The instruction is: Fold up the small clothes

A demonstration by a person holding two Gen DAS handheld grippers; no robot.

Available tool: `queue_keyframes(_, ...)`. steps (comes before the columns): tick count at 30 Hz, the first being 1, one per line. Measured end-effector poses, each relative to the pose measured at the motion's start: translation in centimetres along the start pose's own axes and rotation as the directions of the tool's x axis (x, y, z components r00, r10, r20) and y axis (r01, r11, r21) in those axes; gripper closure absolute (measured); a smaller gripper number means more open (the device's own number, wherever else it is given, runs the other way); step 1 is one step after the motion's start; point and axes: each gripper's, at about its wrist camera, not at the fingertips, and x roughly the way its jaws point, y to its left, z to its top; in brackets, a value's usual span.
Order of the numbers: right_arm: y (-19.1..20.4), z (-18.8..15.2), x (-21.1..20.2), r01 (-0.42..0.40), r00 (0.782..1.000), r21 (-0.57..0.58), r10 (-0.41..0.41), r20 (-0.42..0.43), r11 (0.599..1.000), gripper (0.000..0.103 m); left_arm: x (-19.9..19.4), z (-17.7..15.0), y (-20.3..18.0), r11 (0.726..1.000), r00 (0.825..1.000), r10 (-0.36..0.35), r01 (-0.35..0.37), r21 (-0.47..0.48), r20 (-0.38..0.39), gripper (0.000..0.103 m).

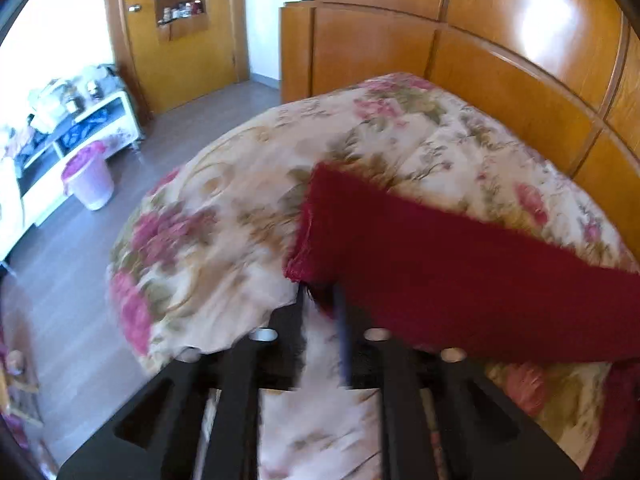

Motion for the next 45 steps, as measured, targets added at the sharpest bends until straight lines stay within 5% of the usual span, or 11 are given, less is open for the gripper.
queue_keyframes(4,0.3,-0.3,-0.2,-0.005,1.000,0.013,0.005,0.005,1.000,0.019,-2.8,1.6,1.3,0.998,0.997,0.016,-0.011,-0.069,0.080,0.061)
queue_keyframes(8,0.5,-0.4,0.3,-0.007,0.999,0.033,0.006,0.033,0.999,0.015,-6.4,4.6,-3.4,0.974,0.964,-0.224,0.217,0.065,0.143,0.056)
queue_keyframes(11,0.4,-1.3,0.1,-0.012,0.999,0.038,0.010,0.051,0.999,0.015,-7.0,5.9,-10.0,0.878,0.890,-0.453,0.435,0.202,0.051,0.041)
queue_keyframes(15,0.1,-2.1,0.0,-0.031,0.997,0.048,0.028,0.067,0.998,0.014,-4.8,6.3,-19.5,0.714,0.752,-0.634,0.659,0.236,-0.180,0.040)
queue_keyframes(24,-0.8,-3.2,-0.4,-0.052,0.995,0.048,0.048,0.084,0.997,0.010,2.3,5.2,-33.3,0.592,0.614,-0.616,0.774,0.225,-0.494,0.040)
queue_keyframes(30,-0.8,-3.4,-0.3,-0.060,0.994,0.046,0.056,0.091,0.997,0.008,3.0,2.3,-38.7,0.461,0.526,-0.567,0.841,0.285,-0.634,0.040)
queue_keyframes(31,-0.6,-3.5,-0.4,-0.060,0.994,0.045,0.055,0.091,0.997,0.007,3.0,2.0,-39.1,0.448,0.529,-0.557,0.840,0.305,-0.640,0.042)
queue_keyframes(34,-0.5,-3.6,-0.4,-0.059,0.994,0.046,0.055,0.092,0.997,0.007,2.0,0.0,-40.2,0.420,0.612,-0.511,0.790,0.446,-0.604,0.074)
queue_keyframes(37,-0.5,-3.6,-0.4,-0.057,0.994,0.045,0.053,0.092,0.997,0.007,0.5,-0.8,-39.5,0.422,0.638,-0.555,0.769,0.480,-0.534,0.088)
queue_keyframes(41,-0.1,-3.8,-0.5,-0.041,0.995,0.039,0.037,0.093,0.998,0.007,-5.5,-1.1,-37.7,0.504,0.748,-0.628,0.602,0.620,-0.215,0.089)
queue_keyframes(45,0.4,-4.0,-0.6,-0.026,0.996,0.030,0.023,0.088,0.999,0.007,-8.5,-2.6,-38.5,0.572,0.812,-0.582,0.365,0.734,0.050,0.088)
